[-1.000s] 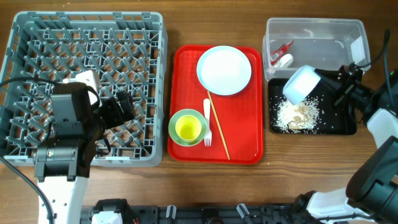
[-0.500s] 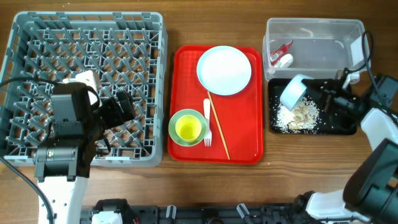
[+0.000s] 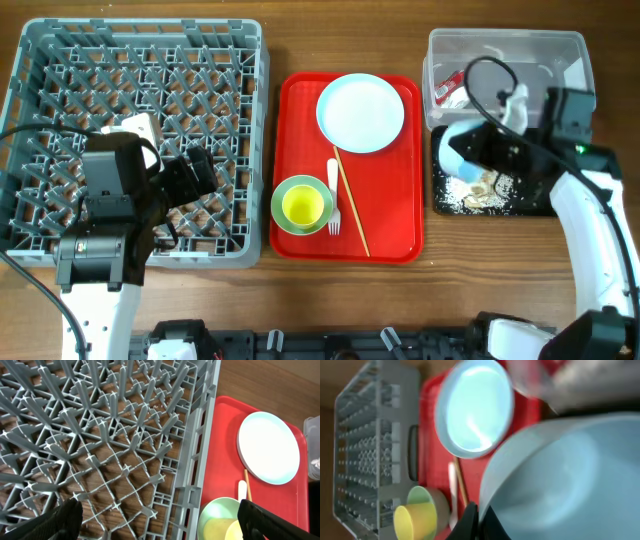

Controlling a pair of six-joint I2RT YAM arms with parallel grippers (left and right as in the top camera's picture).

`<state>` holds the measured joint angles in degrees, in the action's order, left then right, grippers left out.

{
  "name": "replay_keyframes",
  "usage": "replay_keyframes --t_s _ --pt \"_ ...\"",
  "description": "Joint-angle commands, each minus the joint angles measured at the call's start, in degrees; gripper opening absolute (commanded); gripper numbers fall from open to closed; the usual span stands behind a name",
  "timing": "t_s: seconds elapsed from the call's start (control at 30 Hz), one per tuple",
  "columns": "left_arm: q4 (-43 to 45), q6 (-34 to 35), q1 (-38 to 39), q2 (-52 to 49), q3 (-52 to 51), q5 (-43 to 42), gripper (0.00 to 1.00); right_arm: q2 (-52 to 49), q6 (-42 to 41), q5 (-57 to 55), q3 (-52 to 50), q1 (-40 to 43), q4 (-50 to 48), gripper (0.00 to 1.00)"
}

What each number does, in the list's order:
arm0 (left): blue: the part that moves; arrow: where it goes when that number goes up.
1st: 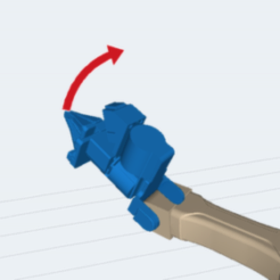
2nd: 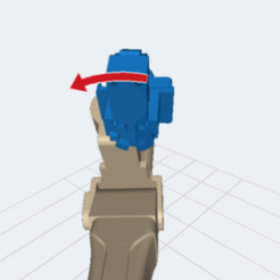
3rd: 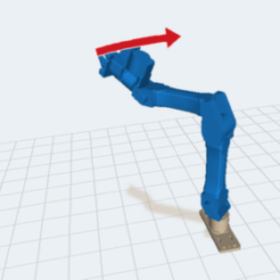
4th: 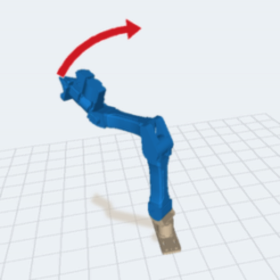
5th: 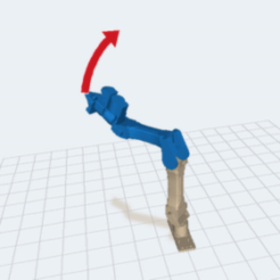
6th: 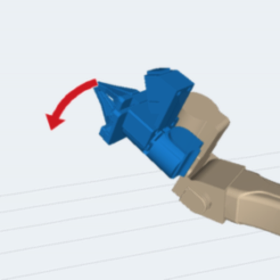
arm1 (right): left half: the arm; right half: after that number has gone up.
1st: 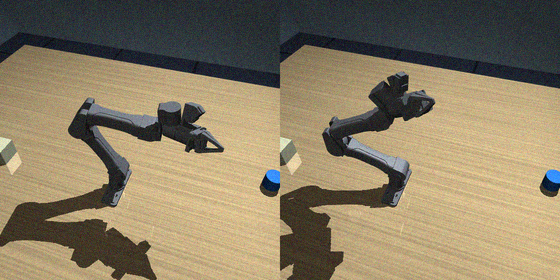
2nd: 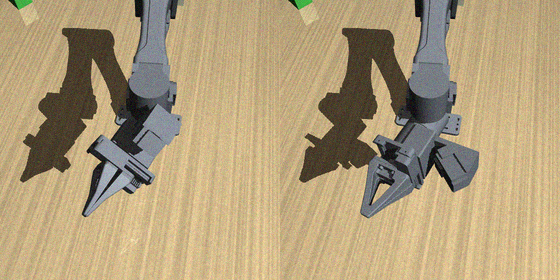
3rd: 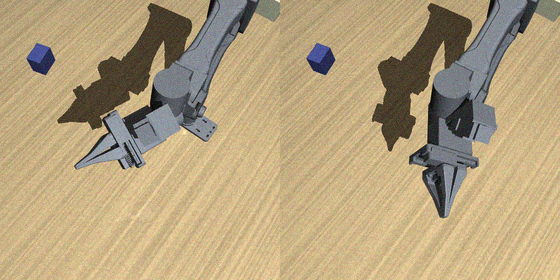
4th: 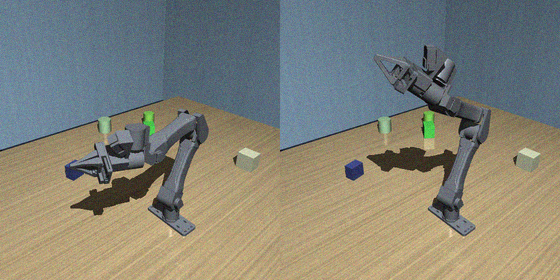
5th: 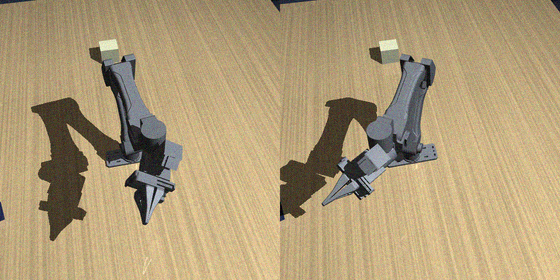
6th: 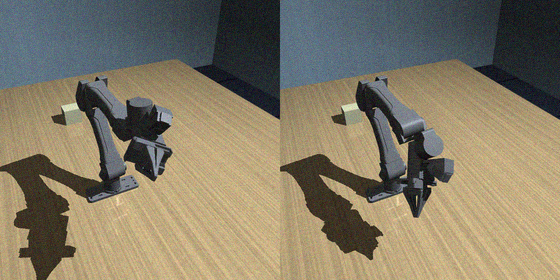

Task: Sort waste into correct bins and load items into the dishwasher rack
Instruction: 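Tip the blue bowl over the black tray to dump the rice, then set the emptied blue bowl onto the white plate with the right gripper, then grasp the yellow cup with the right gripper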

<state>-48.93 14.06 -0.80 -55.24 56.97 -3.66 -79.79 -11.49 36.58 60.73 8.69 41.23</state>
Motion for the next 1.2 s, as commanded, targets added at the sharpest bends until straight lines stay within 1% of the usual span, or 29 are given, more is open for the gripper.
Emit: replay_keyframes --t_s 0.0,0.07,0.1,0.17,0.2,0.23,0.27,0.3,0.4,0.43,0.5,0.53,0.57,0.6,0.63,0.67,0.73,0.8,0.83,0.87,0.97,1.0,1.07,1.1,1.17 --pt "-0.02 -0.09 0.17 0.04 0.83 0.72 1.0 1.16 2.36 -10.05 9.27 -10.08 1.51 0.05" --pt "0.0 -0.09 0.17 0.04 0.83 0.74 1.0 1.09 2.49 -20.41 10.62 -19.5 -3.21 0.04" --pt "0.0 -0.09 0.17 0.04 0.83 0.72 1.0 0.57 2.75 -23.17 10.62 -21.79 -5.31 0.04" --pt "-0.02 -0.09 0.17 0.04 0.83 0.74 1.0 -3.04 7.08 -26.23 10.62 -28.79 -12.55 0.05" --pt "-0.02 -0.09 0.17 0.04 0.83 0.72 1.0 -5.09 7.45 -27.45 10.62 -30.34 -14.75 0.04" --pt "-0.04 -0.09 0.17 0.04 0.83 0.72 1.0 -9.81 7.48 -28.0 10.62 -32.13 -17.94 0.05" --pt "-0.07 -0.09 0.17 0.04 0.83 0.72 1.0 -12.39 7.43 -27.98 10.62 -32.61 -19.21 0.05" --pt "-0.04 -0.09 0.17 0.04 0.83 0.72 1.0 -17.11 7.41 -27.52 10.62 -33.14 -21.29 0.04" --pt "-0.11 -0.09 0.17 0.04 0.83 0.72 1.0 -23.91 6.82 -26.93 10.62 -34.03 -22.56 0.05" --pt "-0.13 -0.09 0.17 0.04 0.83 0.72 1.0 -25.44 6.82 -24.61 10.62 -34.03 -22.4 0.05" --pt "-0.17 -0.09 0.17 0.04 0.83 0.72 1.0 -26.95 5.07 -21.86 10.62 -34.03 -20.85 0.05" --pt "-0.2 -0.09 0.17 0.04 0.83 0.72 1.0 -26.95 4.85 -21.79 10.62 -34.03 -20.33 0.08" --pt "-0.2 -0.09 0.17 0.04 0.83 0.72 1.0 -26.71 4.83 -20.61 10.64 -34.03 -19.93 0.23" --pt "-0.17 -0.09 0.17 0.04 0.83 0.72 1.0 -26.38 4.74 -19.17 10.64 -34.01 -19.67 0.28" --pt "-0.22 -0.09 0.17 0.04 0.83 0.72 1.0 -25.88 3.56 -18.84 10.64 -34.01 -19.52 0.31" --pt "-0.2 -0.09 0.17 0.04 0.83 0.72 1.0 -23.08 2.32 -18.58 10.64 -34.01 -18.6 0.36" --pt "-0.2 -0.09 0.17 0.04 0.83 0.74 1.0 -18.71 1.7 -18.38 11.17 -34.03 -16.09 0.38" --pt "-0.22 -0.09 0.17 0.04 0.83 0.74 1.0 -13.38 0.81 -14.91 11.74 -34.03 -12.2 0.39" --pt "-0.22 -0.09 0.17 0.04 0.83 0.72 1.0 -10.84 -0.33 -12.87 11.74 -34.27 -8.13 0.4" --pt "-0.22 -0.09 0.17 0.04 0.83 0.72 1.0 -10.4 -0.83 -12.87 11.74 -35.28 -3.82 0.4" --pt "-0.24 -0.09 0.17 0.04 0.83 0.72 1.0 -11.37 -1.84 -13.22 10.78 -39.34 3.69 0.43" --pt "-0.26 -0.09 0.17 0.04 0.83 0.7 1.0 -12.04 -3.1 -15.15 10.67 -40.98 5.42 0.43" --pt "-0.24 -0.07 0.17 0.04 0.83 0.48 1.0 -13.81 -5.29 -17.9 10.49 -43.93 7.37 0.44" --pt "-0.44 -0.09 0.17 0.04 0.83 0.5 1.0 -16.17 -6.62 -18.82 10.49 -46.86 7.39 0.44" --pt "-0.9 -0.09 0.17 0.04 0.83 0.52 1.0 -18.25 -10.14 -22.08 10.49 -48.5 7.48 0.43"
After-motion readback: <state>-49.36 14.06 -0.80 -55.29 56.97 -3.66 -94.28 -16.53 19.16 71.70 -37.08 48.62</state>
